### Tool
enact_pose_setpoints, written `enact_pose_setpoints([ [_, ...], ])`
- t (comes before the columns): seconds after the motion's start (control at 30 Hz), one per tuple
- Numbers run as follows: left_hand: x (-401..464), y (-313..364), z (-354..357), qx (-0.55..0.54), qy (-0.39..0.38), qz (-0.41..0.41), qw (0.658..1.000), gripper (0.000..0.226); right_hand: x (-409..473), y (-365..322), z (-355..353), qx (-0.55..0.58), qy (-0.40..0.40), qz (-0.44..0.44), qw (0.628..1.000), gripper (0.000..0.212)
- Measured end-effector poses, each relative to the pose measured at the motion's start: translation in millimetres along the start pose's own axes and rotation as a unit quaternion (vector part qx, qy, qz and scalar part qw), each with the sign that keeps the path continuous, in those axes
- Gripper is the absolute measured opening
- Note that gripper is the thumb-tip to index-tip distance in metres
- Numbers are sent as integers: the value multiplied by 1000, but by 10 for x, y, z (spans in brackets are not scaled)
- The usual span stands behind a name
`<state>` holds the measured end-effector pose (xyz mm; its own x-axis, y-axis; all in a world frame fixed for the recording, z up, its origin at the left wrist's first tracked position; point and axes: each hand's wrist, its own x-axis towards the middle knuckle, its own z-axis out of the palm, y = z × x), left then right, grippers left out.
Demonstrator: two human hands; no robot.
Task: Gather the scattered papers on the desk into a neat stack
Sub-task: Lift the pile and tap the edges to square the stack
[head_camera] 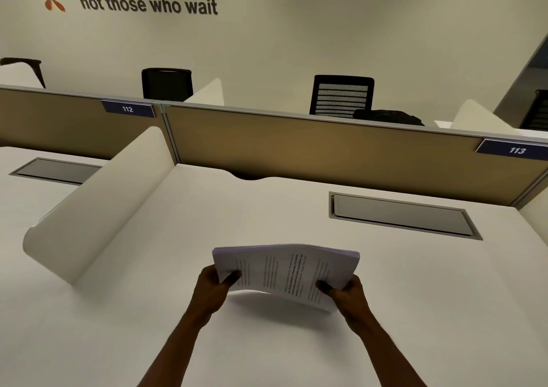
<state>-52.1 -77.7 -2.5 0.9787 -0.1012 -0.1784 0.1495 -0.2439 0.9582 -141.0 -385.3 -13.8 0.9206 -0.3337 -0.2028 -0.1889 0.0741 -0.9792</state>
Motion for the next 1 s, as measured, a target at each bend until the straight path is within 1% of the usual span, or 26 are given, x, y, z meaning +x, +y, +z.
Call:
enact_pose_setpoints([
  [0.07, 8, -31, -15, -5, 4, 1, 1000, 16, -6, -21, 6, 3, -5, -10, 1000, 41],
  [0.2, -12, -129, 6, 4, -20, -24, 999, 19, -47, 67, 34, -30, -4, 1, 1000, 36],
  [0.3, -3, -83, -32, 11, -19, -11, 1000, 21, -52, 18, 30, -43, 3, -7, 999, 32],
  [0.33, -9, -36, -59, 14, -20, 1, 1000, 25, -44, -35, 27, -54, 5, -13, 998, 30],
  [0.37, -23, 26, -81, 7, -18, 17, 1000, 35, -27, -97, 21, -69, 6, -20, 997, 29],
  [0.4, -39, 104, -100, -4, -6, 34, 999, 53, -7, -166, 12, -86, 7, -29, 996, 29],
  [0.47, -68, 332, -147, 14, 64, 94, 993, 95, 14, -341, -8, -125, 4, -57, 991, 28],
  [0.5, -78, 487, -176, 57, 102, 141, 983, 107, 22, -449, -18, -151, -1, -77, 985, 28],
  [0.53, -74, 648, -202, 115, 124, 195, 966, 112, 43, -554, -30, -179, -8, -95, 979, 28],
  [0.57, -68, 821, -218, 178, 126, 251, 943, 112, 64, -663, -39, -201, -16, -110, 973, 28],
  [0.63, -57, 1151, -173, 286, 70, 329, 897, 106, 97, -869, -61, -241, -34, -132, 961, 27],
  [0.67, -42, 1272, -109, 326, 29, 341, 881, 103, 115, -953, -69, -261, -42, -139, 954, 24],
  [0.7, -18, 1364, -38, 353, -10, 334, 874, 99, 139, -1027, -72, -281, -50, -147, 947, 19],
  [0.73, 11, 1441, 53, 364, -48, 314, 876, 93, 143, -1097, -92, -301, -50, -154, 940, 17],
  [0.77, 39, 1492, 130, 359, -77, 289, 884, 82, 138, -1167, -102, -317, -50, -162, 933, 18],
  [0.8, 69, 1509, 166, 344, -92, 268, 895, 67, 122, -1246, -84, -333, -54, -172, 925, 19],
  [0.87, 97, 1462, 200, 308, -97, 257, 911, 31, 85, -1380, -42, -357, -65, -198, 911, 18],
  [0.9, 97, 1412, 188, 282, -94, 257, 920, 19, 70, -1440, -29, -359, -75, -211, 906, 19],
  [0.97, 83, 1288, 142, 212, -87, 244, 942, 12, 31, -1563, -77, -341, -92, -229, 907, 24],
  [1.0, 77, 1227, 118, 178, -79, 228, 954, 11, 26, -1605, -155, -331, -89, -234, 910, 32],
])
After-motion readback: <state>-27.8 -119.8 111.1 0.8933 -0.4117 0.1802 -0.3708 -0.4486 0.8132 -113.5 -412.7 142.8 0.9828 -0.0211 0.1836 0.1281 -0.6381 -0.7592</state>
